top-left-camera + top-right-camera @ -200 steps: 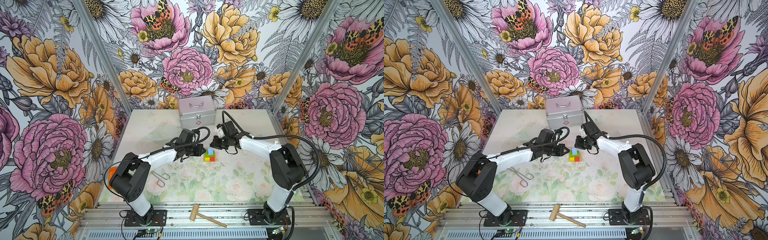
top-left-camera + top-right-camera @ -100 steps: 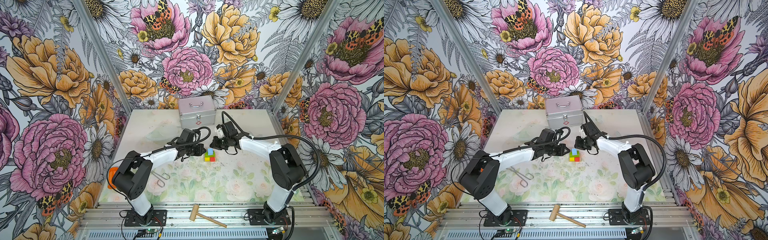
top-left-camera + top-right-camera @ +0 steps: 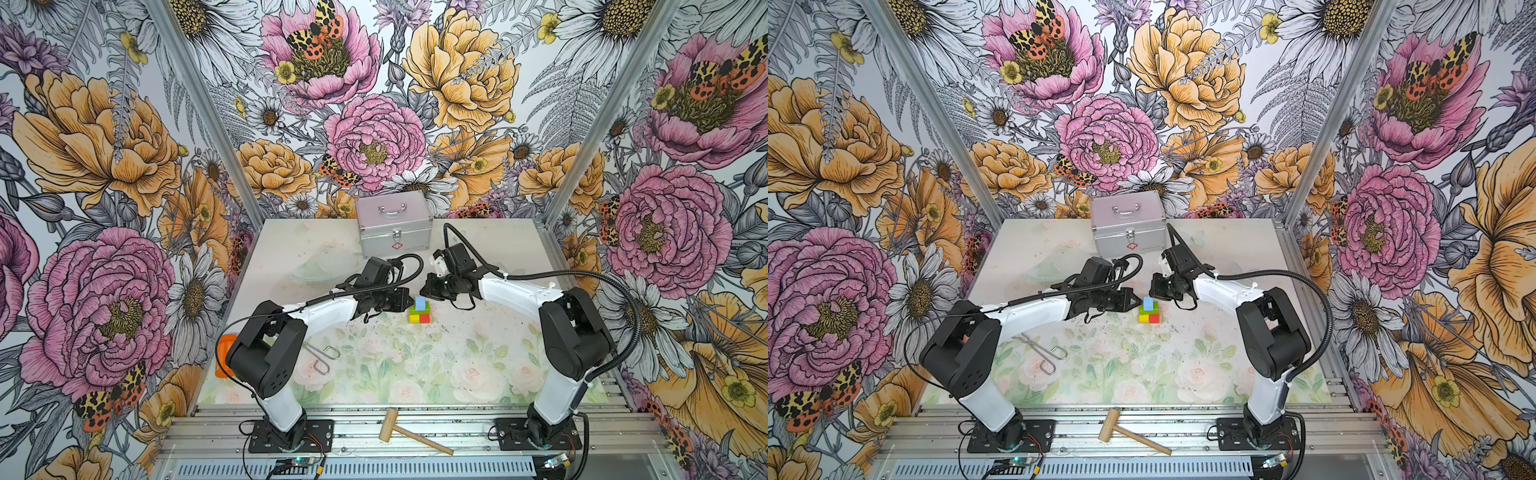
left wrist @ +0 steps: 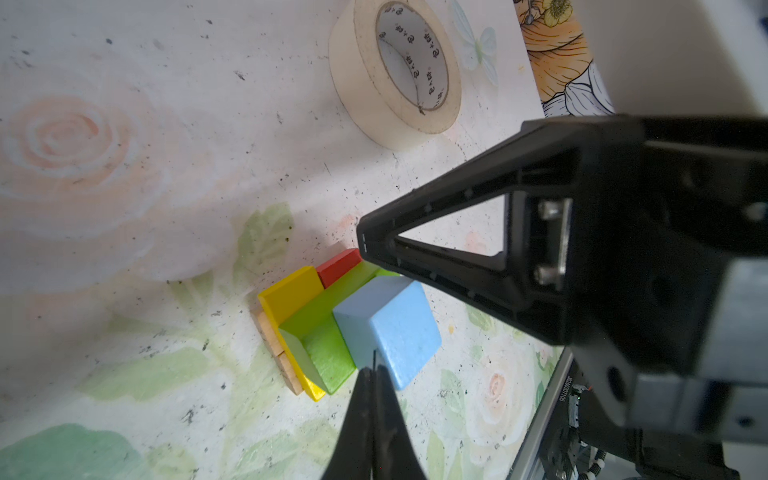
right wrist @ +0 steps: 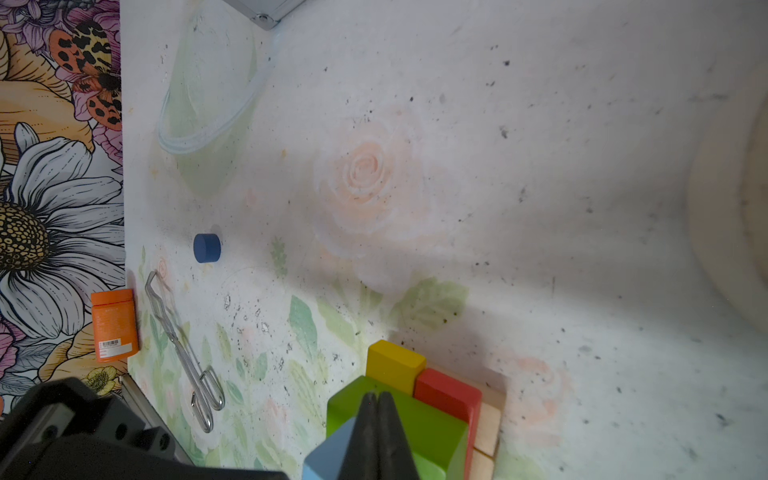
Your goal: Build the wood block tower
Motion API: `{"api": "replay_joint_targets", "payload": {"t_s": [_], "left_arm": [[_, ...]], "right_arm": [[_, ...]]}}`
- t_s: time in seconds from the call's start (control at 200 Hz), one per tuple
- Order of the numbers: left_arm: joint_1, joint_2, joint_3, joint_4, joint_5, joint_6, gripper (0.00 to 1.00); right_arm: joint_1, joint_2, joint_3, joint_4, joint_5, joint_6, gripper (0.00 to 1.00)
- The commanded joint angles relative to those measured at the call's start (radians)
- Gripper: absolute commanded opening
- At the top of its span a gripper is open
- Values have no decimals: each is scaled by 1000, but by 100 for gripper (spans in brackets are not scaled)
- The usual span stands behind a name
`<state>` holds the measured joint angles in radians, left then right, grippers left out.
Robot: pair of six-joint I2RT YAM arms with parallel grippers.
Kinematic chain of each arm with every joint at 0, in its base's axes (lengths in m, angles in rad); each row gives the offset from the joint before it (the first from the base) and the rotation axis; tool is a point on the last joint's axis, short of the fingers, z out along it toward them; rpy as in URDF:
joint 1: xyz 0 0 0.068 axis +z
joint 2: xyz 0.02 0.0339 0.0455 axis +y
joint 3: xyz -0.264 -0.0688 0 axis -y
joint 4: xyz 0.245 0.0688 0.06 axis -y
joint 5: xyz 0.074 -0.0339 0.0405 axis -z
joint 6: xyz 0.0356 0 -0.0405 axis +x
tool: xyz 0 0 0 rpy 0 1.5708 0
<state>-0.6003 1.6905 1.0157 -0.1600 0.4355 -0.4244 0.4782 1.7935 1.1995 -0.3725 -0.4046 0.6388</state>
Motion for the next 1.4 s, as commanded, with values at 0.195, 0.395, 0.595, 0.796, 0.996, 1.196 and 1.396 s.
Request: {"api": "replay_joint_targets", "payload": {"t_s": [0.195, 0.395, 0.595, 0.796, 0.996, 1.196, 1.396], "left_arm": [[-9, -8, 18, -5, -2, -1, 0], [-10, -7, 17, -6, -1, -1, 0], [-13, -6, 14, -8, -1, 1, 0], [-13, -5, 13, -13, -4, 2, 0], [-13, 0, 17, -22, -7, 6, 0], [-13, 3, 18, -23, -6, 5, 0], [-14, 12, 23, -23, -1, 6, 0]], "right_arm": [[-48, -104, 28, -9, 54, -6, 0], [-53, -175, -33, -18, 72, 6, 0], [-36, -220, -117, -18, 81, 28, 0], [-13, -219, -151, -13, 88, 47, 0], [11, -182, -143, 10, 73, 57, 0], [24, -162, -133, 13, 69, 59, 0], [25, -148, -133, 17, 69, 61, 0]]}}
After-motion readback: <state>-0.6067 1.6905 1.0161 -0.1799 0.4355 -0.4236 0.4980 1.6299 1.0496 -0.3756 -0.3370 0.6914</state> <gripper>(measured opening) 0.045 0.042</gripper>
